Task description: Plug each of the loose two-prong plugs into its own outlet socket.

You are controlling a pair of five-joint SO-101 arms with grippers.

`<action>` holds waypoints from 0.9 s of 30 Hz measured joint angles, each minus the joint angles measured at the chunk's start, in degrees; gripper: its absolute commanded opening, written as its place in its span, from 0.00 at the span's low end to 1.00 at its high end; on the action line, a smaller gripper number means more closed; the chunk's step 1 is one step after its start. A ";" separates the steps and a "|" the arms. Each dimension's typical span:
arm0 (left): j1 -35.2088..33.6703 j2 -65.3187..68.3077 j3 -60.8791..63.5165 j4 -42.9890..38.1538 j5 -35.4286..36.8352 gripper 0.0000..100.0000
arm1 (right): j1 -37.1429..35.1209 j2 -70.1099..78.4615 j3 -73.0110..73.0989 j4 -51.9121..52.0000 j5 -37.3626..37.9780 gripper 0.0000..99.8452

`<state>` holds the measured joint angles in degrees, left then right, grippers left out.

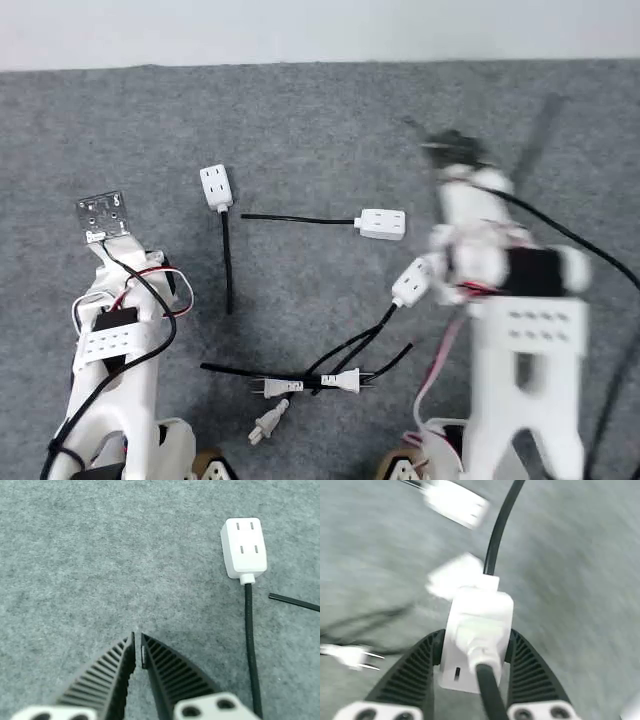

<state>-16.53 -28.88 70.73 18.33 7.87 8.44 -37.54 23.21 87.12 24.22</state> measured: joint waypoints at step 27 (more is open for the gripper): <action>15.03 -13.54 1.85 19.69 -10.81 0.21 | 46.86 36.66 -2.11 -22.59 7.12 0.22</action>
<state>-1.49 -42.42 72.57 38.02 -2.95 55.30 -0.88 21.10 64.53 31.34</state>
